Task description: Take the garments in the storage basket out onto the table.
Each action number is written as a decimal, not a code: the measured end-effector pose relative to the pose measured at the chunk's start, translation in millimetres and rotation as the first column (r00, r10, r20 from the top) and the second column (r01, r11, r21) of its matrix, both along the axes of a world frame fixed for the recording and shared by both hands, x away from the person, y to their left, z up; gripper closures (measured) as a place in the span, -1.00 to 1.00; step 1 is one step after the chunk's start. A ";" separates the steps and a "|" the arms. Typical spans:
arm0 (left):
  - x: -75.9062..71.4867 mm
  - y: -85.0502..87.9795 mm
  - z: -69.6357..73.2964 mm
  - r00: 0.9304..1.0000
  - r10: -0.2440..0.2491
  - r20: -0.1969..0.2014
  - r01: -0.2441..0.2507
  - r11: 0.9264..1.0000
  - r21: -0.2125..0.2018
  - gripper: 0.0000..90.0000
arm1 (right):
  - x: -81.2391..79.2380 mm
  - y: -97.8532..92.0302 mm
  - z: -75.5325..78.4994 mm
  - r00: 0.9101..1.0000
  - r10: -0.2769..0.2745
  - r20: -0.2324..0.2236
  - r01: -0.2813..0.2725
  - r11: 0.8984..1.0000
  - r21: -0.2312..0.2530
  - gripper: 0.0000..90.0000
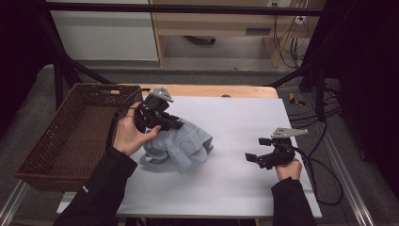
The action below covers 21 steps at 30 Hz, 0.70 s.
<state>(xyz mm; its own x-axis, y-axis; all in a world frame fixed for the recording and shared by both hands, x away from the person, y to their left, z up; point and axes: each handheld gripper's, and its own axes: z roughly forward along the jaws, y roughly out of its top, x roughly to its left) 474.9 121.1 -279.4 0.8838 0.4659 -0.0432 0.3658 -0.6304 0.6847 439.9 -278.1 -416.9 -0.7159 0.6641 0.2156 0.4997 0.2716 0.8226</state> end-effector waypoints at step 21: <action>-13.3 7.8 -39.0 1.000 -0.002 -0.022 0.003 0.999 0.032 0.42 | 0.2 0.8 -0.6 1.000 0.002 -0.002 -0.002 1.000 -0.004 -0.90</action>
<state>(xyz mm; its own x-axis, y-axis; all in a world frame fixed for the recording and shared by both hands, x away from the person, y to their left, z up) 461.6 128.9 -318.3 0.8838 0.4654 -0.0480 0.3794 -0.6529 0.6556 440.1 -277.3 -417.6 -0.7170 0.6633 0.2141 0.5005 0.2762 0.8205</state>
